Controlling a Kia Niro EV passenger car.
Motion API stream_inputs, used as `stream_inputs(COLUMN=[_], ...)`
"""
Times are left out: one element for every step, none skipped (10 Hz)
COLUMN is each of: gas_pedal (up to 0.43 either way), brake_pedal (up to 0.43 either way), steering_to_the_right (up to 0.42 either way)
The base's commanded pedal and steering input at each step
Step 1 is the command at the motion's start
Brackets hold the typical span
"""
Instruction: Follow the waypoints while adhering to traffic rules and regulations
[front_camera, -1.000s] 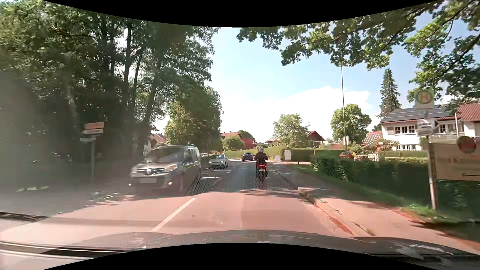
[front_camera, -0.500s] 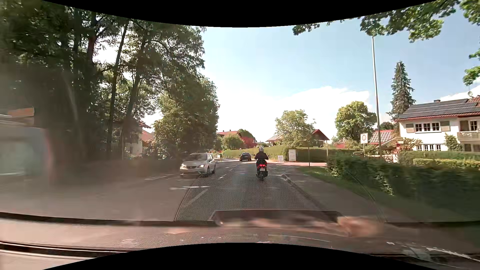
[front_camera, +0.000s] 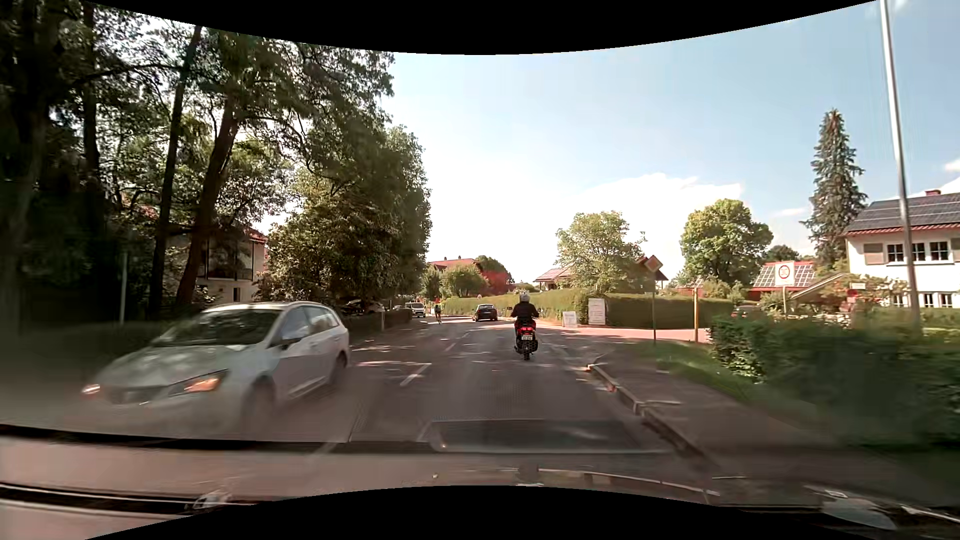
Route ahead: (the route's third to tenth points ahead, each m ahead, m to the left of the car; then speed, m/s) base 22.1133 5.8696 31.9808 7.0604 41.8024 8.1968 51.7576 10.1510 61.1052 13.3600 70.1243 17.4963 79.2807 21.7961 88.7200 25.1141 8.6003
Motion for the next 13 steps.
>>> stream_inputs(gas_pedal=[0.22,0.22,0.22,0.22,0.22,0.209,0.189,0.177,0.169,0.157,0.15,0.13,0.13], brake_pedal=[0.006,0.006,0.006,0.006,0.006,0.006,0.006,0.006,0.006,0.006,0.006,0.006,0.006], steering_to_the_right=[-0.002,-0.002,-0.002,-0.003,-0.005,-0.006,-0.005,-0.004,-0.004,-0.004,-0.003,-0.003,-0.003])
